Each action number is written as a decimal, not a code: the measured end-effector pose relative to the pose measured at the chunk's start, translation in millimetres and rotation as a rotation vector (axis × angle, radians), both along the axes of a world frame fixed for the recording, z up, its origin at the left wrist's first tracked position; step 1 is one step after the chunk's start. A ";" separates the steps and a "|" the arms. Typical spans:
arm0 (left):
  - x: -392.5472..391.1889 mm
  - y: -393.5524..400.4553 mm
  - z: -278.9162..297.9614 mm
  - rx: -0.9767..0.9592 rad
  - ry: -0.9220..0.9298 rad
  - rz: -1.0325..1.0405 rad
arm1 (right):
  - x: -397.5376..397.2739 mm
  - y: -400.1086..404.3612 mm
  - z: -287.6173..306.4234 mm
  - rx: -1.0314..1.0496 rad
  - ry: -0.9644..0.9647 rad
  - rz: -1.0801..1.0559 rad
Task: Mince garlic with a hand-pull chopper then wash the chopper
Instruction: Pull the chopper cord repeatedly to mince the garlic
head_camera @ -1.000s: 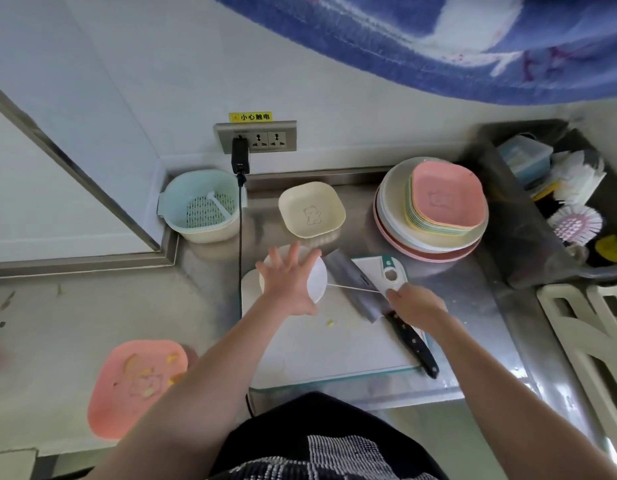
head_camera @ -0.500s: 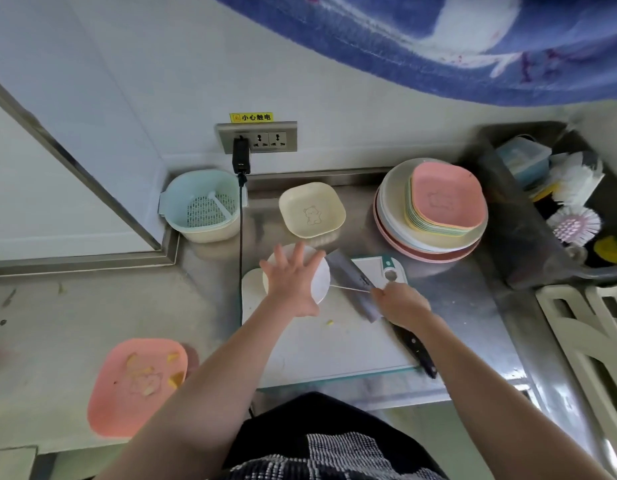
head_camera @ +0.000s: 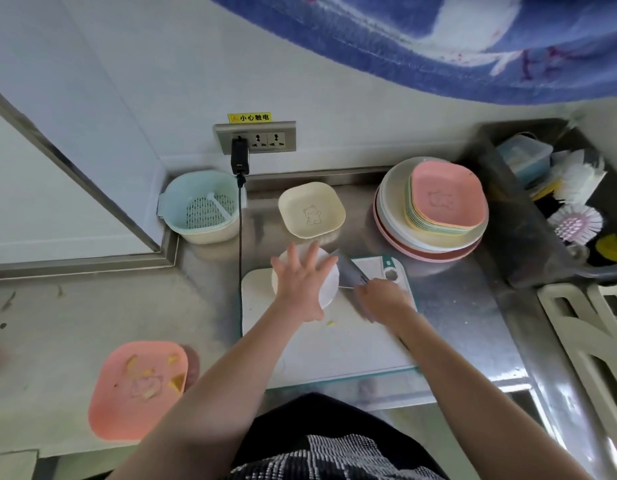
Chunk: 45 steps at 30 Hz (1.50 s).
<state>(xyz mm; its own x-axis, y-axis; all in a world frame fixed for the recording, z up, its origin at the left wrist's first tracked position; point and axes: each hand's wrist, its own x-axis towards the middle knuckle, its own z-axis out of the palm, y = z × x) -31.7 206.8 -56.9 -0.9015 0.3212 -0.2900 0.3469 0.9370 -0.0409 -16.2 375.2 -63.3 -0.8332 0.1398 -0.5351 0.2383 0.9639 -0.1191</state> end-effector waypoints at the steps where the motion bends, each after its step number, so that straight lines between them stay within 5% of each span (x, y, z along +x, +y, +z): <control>1: -1.7 -2.1 -0.9 0.011 -0.011 0.031 | 3.0 18.1 0.8 0.058 -0.023 -0.081; 5: -6.4 -7.8 0.0 -0.022 -0.008 0.053 | 7.2 52.0 6.1 0.067 -0.021 -0.273; 11: -5.9 -11.3 -2.9 -0.017 -0.010 0.056 | -2.2 -62.9 19.2 -0.445 -0.071 0.090; 18: -7.1 -20.5 -4.7 0.034 -0.057 0.136 | 16.1 42.8 6.3 0.153 -0.016 -0.084; 21: -8.4 -15.3 -2.9 -0.003 -0.051 0.075 | 14.1 20.4 5.7 0.071 0.017 -0.057; 25: -4.8 -17.1 -3.7 0.006 -0.037 0.083 | 13.5 -50.5 17.4 -0.284 -0.084 0.161; 29: -2.9 -20.4 -2.1 0.014 -0.058 0.092 | 4.0 -31.8 9.7 -0.047 0.051 0.179; 35: -7.4 -22.6 -4.1 0.054 -0.118 0.181 | 9.9 31.9 1.1 0.147 0.005 -0.136; 42: -4.7 -16.7 -6.0 0.024 -0.044 0.084 | -1.8 -70.7 14.1 -0.075 0.043 0.337; 45: -5.8 -19.2 -6.1 0.034 -0.072 0.105 | -3.0 -43.3 10.2 0.042 0.036 0.223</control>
